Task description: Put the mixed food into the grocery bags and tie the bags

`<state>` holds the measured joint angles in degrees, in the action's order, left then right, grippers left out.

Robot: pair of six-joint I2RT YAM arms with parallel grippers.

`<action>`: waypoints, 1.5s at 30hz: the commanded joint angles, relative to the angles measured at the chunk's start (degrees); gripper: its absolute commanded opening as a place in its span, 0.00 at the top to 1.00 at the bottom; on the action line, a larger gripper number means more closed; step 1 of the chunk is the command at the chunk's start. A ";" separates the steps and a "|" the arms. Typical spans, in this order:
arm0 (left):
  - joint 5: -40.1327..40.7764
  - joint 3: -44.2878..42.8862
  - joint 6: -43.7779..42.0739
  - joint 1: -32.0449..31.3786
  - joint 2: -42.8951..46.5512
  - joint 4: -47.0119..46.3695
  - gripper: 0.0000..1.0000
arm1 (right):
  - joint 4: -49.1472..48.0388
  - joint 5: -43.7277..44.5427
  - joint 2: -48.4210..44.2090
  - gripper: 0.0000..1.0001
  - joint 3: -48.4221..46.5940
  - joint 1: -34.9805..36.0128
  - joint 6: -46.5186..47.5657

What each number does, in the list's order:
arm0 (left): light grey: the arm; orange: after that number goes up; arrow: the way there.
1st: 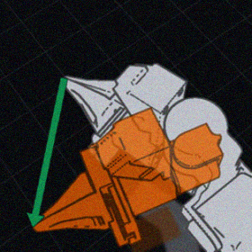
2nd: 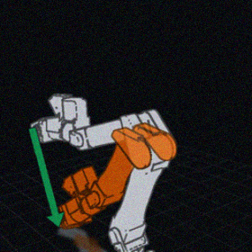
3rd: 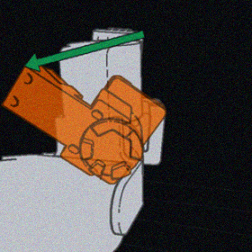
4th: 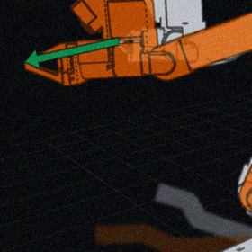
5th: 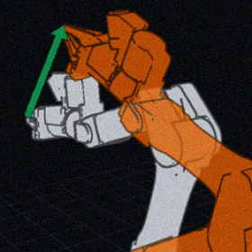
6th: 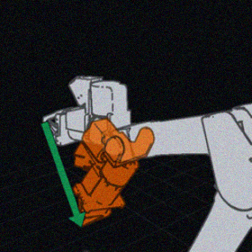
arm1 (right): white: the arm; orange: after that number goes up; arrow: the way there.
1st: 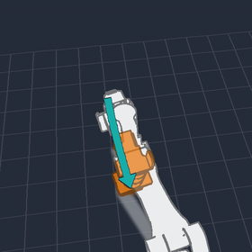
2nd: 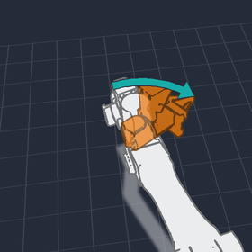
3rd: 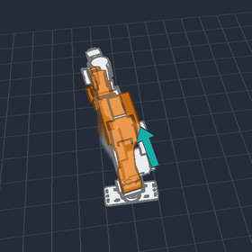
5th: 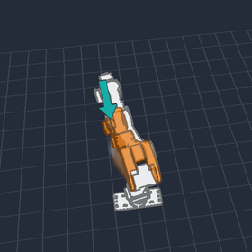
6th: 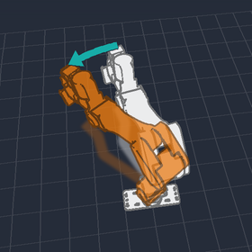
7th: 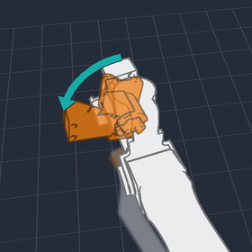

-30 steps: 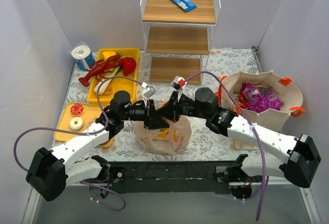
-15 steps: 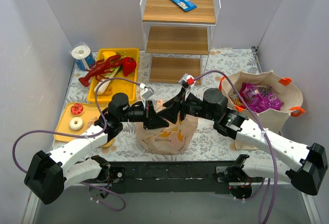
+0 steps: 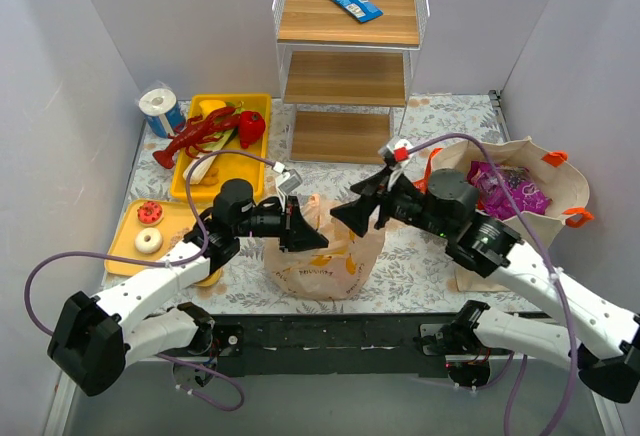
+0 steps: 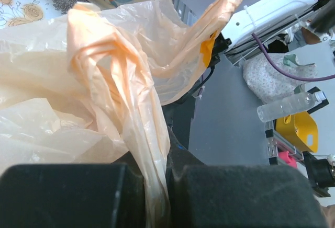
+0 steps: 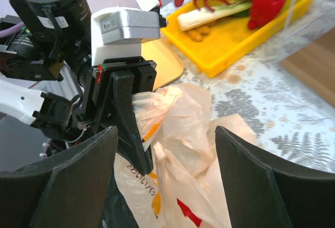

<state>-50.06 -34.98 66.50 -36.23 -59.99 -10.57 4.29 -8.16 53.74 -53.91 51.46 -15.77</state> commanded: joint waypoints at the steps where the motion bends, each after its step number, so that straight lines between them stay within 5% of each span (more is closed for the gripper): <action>1: 0.41 -3.78 -4.00 -0.25 -0.48 3.89 1.00 | 7.04 4.38 -5.92 0.17 -3.22 -0.66 4.95; 9: -1.44 -7.11 -8.14 -0.25 -2.94 8.98 1.00 | 8.71 -0.80 -8.91 0.28 1.25 -0.66 6.71; 17: -2.85 -9.75 -11.39 -0.25 -5.40 12.85 1.00 | 8.10 2.98 -6.89 0.41 2.58 -0.66 9.09; 20: -3.55 -10.10 -12.27 -0.25 -6.10 13.29 1.00 | 8.10 3.07 -5.58 0.59 2.06 -0.66 10.49; 21: -3.55 -10.19 -12.45 -0.25 -6.19 13.29 1.00 | 8.27 2.80 -5.14 0.79 1.71 -0.66 10.84; 24: -3.73 -10.81 -12.80 -0.33 -6.98 13.64 1.00 | 7.93 0.18 -3.99 0.95 0.30 -0.66 10.85; 28: -4.16 -11.69 -13.76 -0.25 -7.51 13.73 0.62 | 4.41 -4.04 -3.02 0.99 0.56 -0.66 8.92; 30: -4.34 -12.12 -13.94 -0.25 -7.86 13.73 0.55 | 1.79 -7.46 -1.97 0.99 1.00 -0.66 7.78; 33: -4.25 -12.74 -14.12 -0.33 -8.30 14.08 0.50 | -0.51 -10.54 -0.74 0.99 1.35 -0.57 6.02; 41: 2.15 -13.44 -13.94 -0.33 -9.45 15.22 0.55 | -1.66 -13.01 -0.74 0.99 1.53 -0.57 4.61; 45: 2.17 -13.45 -14.29 -0.33 -9.27 14.97 0.44 | -2.88 -15.56 -1.26 0.99 1.96 -0.57 2.85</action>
<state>-49.58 -46.46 53.30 -36.25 -69.56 4.29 5.76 -19.94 53.80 -50.92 50.89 -10.98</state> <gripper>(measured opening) 0.536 0.024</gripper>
